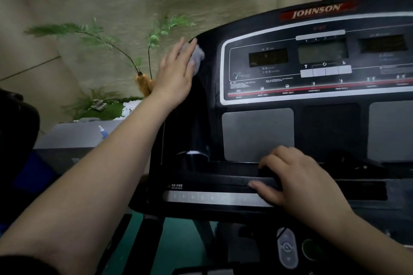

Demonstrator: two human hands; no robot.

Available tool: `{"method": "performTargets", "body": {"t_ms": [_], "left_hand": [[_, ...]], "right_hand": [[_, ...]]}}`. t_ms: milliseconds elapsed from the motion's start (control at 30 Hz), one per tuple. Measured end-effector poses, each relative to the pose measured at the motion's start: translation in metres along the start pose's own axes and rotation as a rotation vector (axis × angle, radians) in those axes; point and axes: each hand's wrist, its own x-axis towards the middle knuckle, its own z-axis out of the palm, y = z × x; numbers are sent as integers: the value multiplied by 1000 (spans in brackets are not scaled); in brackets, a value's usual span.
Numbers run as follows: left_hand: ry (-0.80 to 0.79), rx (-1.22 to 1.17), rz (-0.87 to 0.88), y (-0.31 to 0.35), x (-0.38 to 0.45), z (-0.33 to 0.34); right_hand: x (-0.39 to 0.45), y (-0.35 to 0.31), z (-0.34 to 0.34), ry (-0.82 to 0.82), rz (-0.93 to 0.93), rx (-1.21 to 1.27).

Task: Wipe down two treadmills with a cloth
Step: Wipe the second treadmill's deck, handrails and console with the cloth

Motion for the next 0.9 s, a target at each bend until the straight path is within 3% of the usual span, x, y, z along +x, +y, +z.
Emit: {"method": "performTargets", "body": {"t_ms": [200, 500, 633, 700, 833, 900], "left_hand": [[-20, 37, 67, 34, 47, 10], [-30, -112, 95, 65, -98, 37], [-91, -281, 106, 66, -135, 12], [-4, -376, 11, 61, -123, -8], [351, -368, -208, 51, -59, -32], [254, -215, -139, 45, -33, -21]], "right_hand": [[-1, 1, 1, 26, -1, 4], [-1, 2, 3, 41, -12, -3], [-1, 3, 4, 30, -9, 6], [-1, 3, 4, 28, -4, 5], [-1, 4, 4, 31, -4, 6], [-2, 4, 4, 36, -3, 12]]}}
